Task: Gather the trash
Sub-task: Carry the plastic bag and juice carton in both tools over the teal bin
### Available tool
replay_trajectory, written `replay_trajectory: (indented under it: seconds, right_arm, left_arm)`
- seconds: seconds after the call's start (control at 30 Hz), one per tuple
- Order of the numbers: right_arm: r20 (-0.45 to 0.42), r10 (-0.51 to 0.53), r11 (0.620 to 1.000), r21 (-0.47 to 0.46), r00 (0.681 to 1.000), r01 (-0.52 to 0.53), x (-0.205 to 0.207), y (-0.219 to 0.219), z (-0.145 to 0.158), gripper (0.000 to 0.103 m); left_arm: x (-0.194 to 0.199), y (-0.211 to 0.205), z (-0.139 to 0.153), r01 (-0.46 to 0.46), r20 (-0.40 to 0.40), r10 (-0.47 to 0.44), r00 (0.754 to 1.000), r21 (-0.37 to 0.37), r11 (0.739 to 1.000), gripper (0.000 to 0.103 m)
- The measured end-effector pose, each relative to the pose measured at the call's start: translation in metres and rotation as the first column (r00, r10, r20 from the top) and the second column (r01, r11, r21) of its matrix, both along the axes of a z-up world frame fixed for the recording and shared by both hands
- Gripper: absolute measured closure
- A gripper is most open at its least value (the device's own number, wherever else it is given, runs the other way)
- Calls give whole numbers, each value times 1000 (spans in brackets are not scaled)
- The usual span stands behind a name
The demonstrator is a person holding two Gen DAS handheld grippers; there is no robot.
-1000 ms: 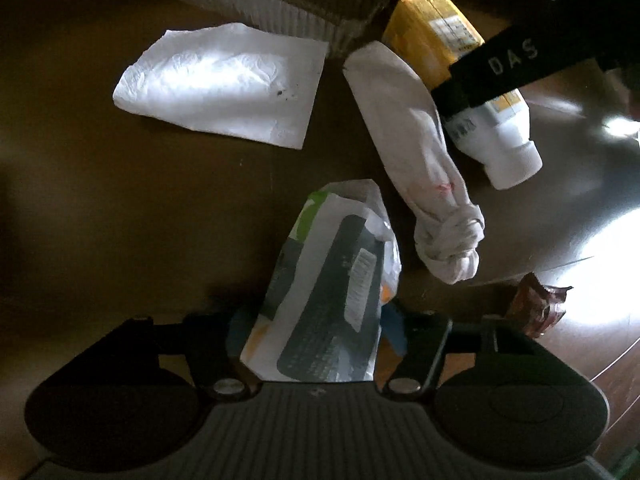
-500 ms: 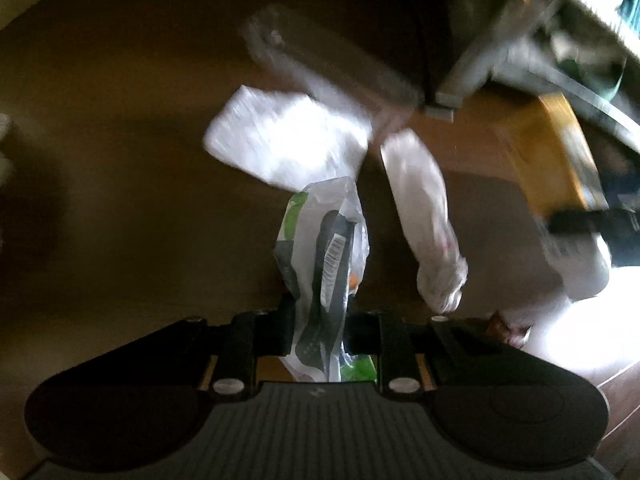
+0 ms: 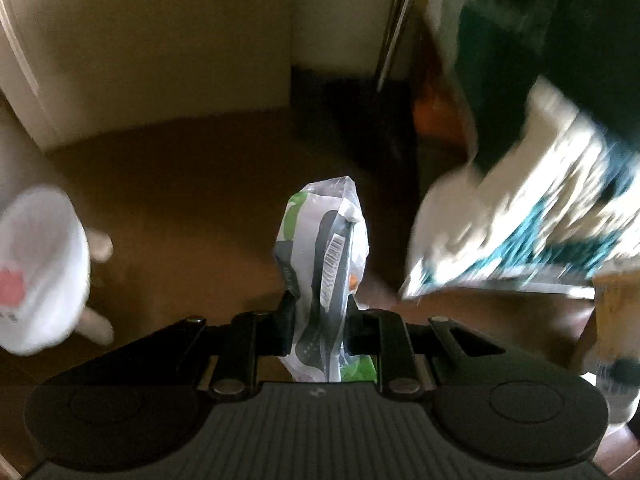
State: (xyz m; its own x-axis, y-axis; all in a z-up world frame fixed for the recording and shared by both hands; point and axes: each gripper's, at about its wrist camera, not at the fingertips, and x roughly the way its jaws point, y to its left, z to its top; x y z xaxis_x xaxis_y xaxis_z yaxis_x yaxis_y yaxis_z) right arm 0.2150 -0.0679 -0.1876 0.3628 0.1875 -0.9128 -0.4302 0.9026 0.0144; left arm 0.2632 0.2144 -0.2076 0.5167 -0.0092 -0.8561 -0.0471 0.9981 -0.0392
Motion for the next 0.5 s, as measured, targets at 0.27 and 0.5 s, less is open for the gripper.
replay_trajectory:
  seconds: [0.27, 0.5]
  right_arm:
    - [164, -11, 997, 73, 986, -1, -43, -18, 107, 54]
    - [322, -51, 989, 146, 945, 3, -67, -47, 191, 55]
  left_arm:
    - [-26, -44, 133, 36, 191, -35, 981, 0, 999, 82]
    - [-57, -85, 225, 83, 322, -87, 943, 27, 996, 82]
